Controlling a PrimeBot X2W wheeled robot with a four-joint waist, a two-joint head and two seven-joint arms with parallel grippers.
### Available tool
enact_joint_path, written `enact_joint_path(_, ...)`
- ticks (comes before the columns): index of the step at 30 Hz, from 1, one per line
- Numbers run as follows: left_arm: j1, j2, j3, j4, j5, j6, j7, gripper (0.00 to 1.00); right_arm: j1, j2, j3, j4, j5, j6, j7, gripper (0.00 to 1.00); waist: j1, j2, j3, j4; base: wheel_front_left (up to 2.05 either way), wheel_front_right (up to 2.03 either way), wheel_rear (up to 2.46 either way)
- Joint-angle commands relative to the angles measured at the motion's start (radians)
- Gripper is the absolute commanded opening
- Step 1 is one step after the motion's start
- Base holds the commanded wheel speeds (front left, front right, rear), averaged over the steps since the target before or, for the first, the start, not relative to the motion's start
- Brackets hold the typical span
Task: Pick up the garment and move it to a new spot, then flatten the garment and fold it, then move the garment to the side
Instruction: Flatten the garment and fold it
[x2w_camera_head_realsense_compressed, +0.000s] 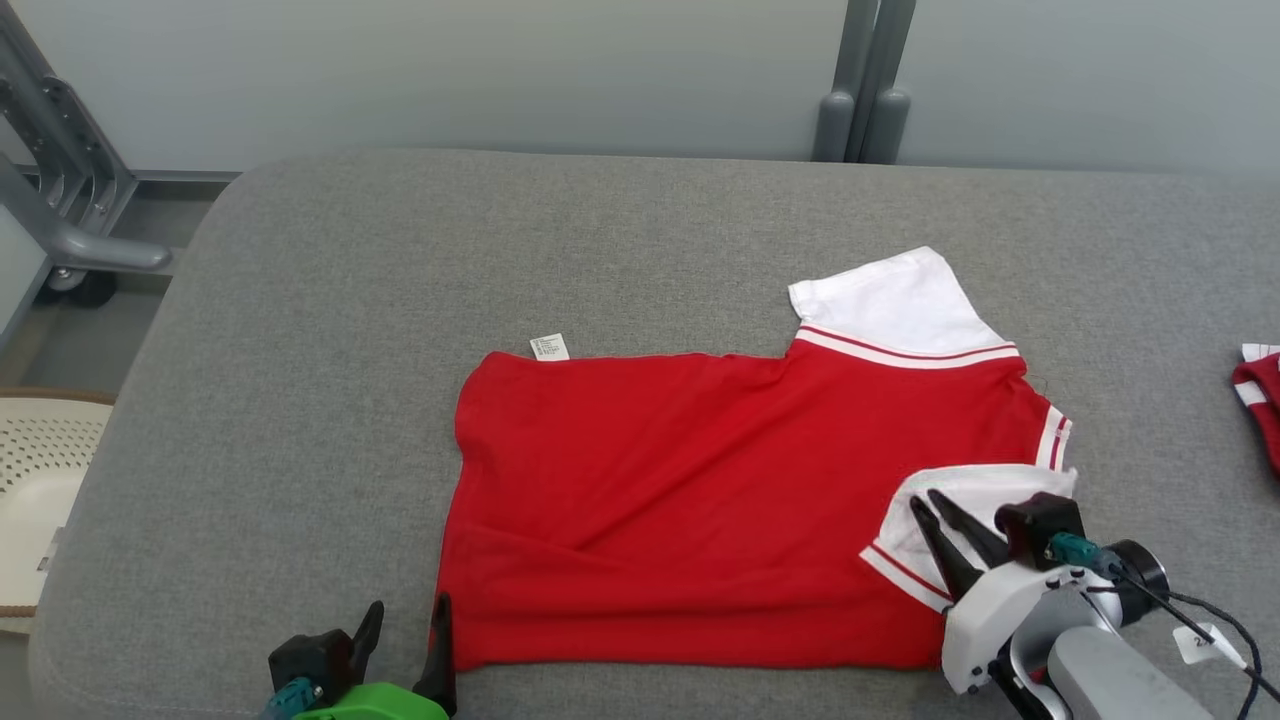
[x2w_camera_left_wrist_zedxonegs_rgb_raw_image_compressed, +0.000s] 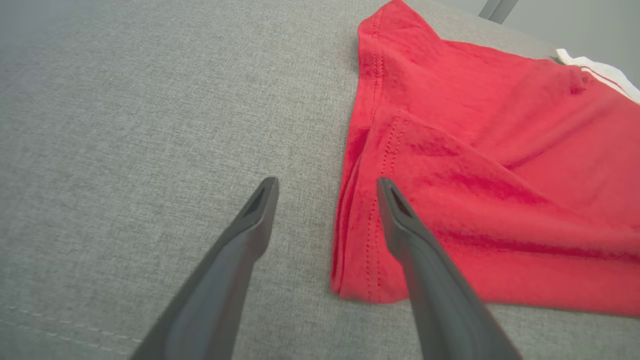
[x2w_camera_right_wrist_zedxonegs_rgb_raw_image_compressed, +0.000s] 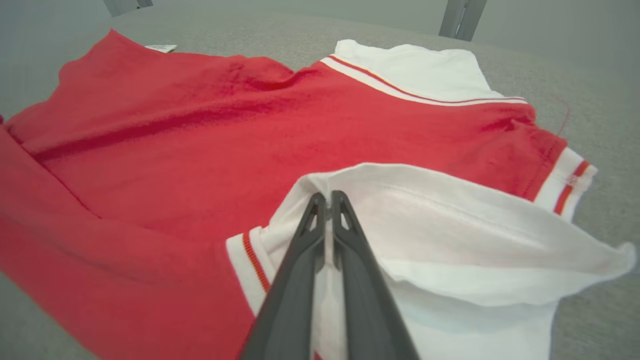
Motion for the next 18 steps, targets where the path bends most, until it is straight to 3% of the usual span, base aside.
enact_joint_path(1, -0.016, 0.004, -0.003, 0.001, -0.002, -0.003, 0.000, 1.00, -0.029, -0.002, 0.003, 0.018, -0.013, 0.000, 0.000, 1.00, 0.0000, 0.0000, 0.005, 0.006, 0.00, 0.00, 0.00)
enact_joint_path(4, -0.024, 0.004, -0.015, -0.004, -0.009, -0.002, 0.000, 1.00, -0.078, 0.003, -0.005, 0.019, -0.042, 0.000, -0.001, 1.00, 0.0000, 0.0000, 0.011, 0.012, 0.00, 0.00, 0.00)
enact_joint_path(8, -0.033, 0.004, -0.013, -0.020, -0.011, 0.009, 0.000, 1.00, -0.084, 0.019, -0.101, -0.087, -0.107, 0.000, -0.001, 1.00, 0.0000, 0.0000, 0.014, 0.009, 0.00, 0.00, 0.00)
enact_joint_path(11, -0.035, 0.004, -0.005, -0.026, -0.008, 0.015, 0.000, 1.00, -0.026, 0.042, -0.171, -0.150, -0.145, 0.000, -0.001, 1.00, 0.0000, 0.0000, 0.012, -0.002, 0.00, 0.00, 0.00)
enact_joint_path(18, -0.083, 0.004, 0.012, -0.034, 0.019, 0.010, 0.000, 1.00, 0.070, 0.057, -0.222, -0.185, -0.154, 0.000, -0.001, 1.00, 0.0000, 0.0000, 0.027, -0.048, 0.00, 0.00, 0.00)
